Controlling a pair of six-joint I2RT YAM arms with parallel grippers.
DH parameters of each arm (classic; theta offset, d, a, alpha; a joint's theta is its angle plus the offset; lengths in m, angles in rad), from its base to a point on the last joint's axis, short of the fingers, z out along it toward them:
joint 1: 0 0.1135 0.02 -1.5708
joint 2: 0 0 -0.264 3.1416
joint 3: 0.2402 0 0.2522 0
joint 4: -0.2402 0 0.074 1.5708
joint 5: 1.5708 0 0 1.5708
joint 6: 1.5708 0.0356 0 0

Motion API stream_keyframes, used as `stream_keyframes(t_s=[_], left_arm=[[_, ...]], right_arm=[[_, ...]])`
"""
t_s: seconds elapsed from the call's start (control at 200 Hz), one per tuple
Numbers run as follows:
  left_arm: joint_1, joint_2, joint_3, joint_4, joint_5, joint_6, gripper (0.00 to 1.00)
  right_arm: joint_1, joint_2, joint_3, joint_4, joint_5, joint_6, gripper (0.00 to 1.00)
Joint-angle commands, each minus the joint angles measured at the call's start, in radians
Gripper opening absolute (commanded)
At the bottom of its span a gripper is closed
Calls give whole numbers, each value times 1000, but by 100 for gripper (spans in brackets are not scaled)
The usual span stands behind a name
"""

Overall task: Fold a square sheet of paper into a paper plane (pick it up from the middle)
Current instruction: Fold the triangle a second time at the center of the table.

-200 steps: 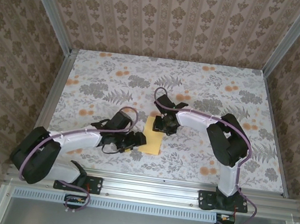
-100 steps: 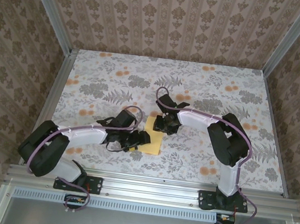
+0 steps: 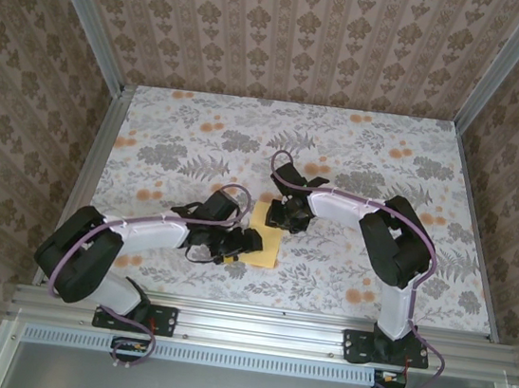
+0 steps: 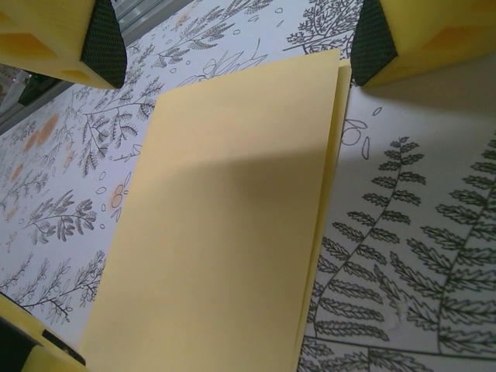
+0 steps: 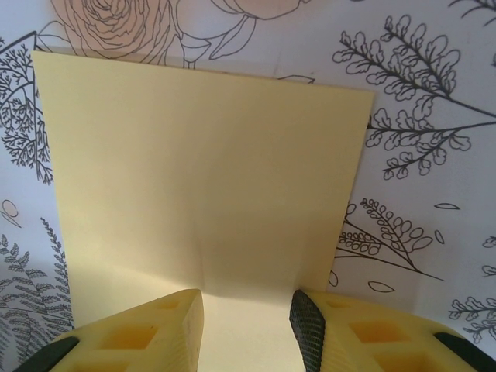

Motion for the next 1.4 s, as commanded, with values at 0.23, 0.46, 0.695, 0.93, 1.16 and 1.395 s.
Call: stream_keyframes(t_s=[0.23,0.46,0.695,0.93,1.16,1.395], left_arm=[[-13,-1,26,16,13,26,64],[-13,9,8,92,1,-13,57],[-12,20,36,-7,-92,10,34],[-13,41,61,-77,-139,51,14],[-14,60,86,-103,-166,78,9],[-16,60,100,-111,-168,90,10]], right_arm=[[1,70,-54,43,-4,20,40],[1,62,-60,52,-19,19,40],[-5,11,-57,74,-82,12,38],[-11,-98,-45,85,-154,-16,37],[-11,-120,-108,107,-193,-1,29],[-11,-68,-125,126,-207,10,28]])
